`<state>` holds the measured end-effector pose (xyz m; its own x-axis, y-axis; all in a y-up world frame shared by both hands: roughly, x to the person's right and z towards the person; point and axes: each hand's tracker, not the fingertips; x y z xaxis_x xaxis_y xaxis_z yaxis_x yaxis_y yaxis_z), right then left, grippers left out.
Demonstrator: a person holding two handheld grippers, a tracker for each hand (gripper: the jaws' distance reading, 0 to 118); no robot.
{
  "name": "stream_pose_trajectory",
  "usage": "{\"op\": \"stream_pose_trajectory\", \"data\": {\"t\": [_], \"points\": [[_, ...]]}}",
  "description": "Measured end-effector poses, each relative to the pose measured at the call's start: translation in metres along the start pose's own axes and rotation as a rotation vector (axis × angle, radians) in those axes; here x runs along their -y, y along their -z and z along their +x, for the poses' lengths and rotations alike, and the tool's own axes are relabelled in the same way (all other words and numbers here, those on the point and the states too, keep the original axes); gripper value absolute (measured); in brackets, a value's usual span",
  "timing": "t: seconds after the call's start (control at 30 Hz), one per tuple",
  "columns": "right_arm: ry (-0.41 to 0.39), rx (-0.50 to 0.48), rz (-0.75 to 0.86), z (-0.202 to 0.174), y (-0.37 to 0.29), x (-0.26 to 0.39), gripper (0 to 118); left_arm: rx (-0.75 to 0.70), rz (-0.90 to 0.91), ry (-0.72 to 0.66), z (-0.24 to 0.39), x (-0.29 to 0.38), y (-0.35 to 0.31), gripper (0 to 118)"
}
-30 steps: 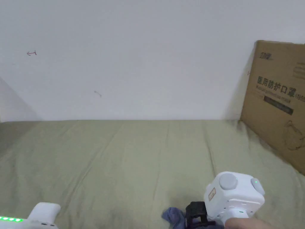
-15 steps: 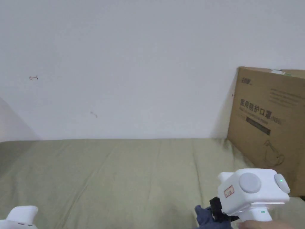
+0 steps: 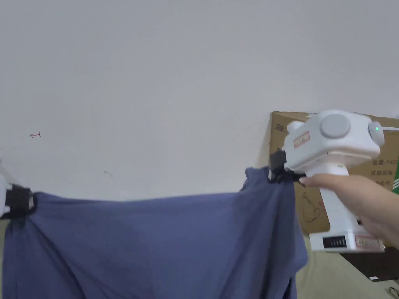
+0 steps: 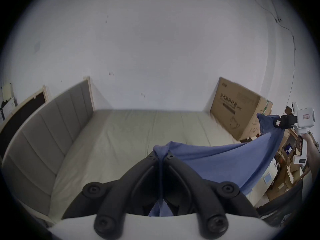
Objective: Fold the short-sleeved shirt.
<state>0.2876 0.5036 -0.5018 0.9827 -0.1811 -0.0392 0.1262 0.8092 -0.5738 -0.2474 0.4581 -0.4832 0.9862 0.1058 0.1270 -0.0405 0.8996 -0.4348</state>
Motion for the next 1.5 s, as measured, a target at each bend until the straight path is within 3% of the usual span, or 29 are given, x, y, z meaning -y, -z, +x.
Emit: {"op": "stream_pose_trajectory", "data": {"t": [0.3,0.57,0.87,1.0,1.13,1.23,1.33,1.5], "points": [[-0.073,0.047,0.13,-0.025,-0.017,-0.084,6,-0.044,0.148,-0.021,0.011,-0.078,-0.013,3],[-0.181,0.14,0.221,-0.045,0.019,-0.149,6,-0.064,0.248,-0.069,0.002,-0.136,0.052,3],[-0.218,0.263,0.419,-0.061,0.055,-0.189,6,-0.131,0.34,0.024,0.014,-0.173,0.11,3],[-0.204,0.267,0.421,-0.056,0.077,-0.179,6,-0.136,0.33,0.04,0.018,-0.159,0.134,3],[-0.188,0.272,0.324,-0.037,0.125,-0.132,6,-0.113,0.166,0.052,0.017,-0.108,0.173,3],[-0.154,0.221,0.18,-0.011,0.183,-0.062,6,-0.072,-0.007,0.047,0.014,-0.032,0.208,3],[-0.069,0.172,-0.042,0.016,0.237,0.043,6,-0.024,-0.212,0.019,0.017,0.072,0.232,3],[-0.014,0.16,-0.362,0.059,0.275,0.221,6,0.034,-0.475,0.024,0.019,0.228,0.23,3]]}}
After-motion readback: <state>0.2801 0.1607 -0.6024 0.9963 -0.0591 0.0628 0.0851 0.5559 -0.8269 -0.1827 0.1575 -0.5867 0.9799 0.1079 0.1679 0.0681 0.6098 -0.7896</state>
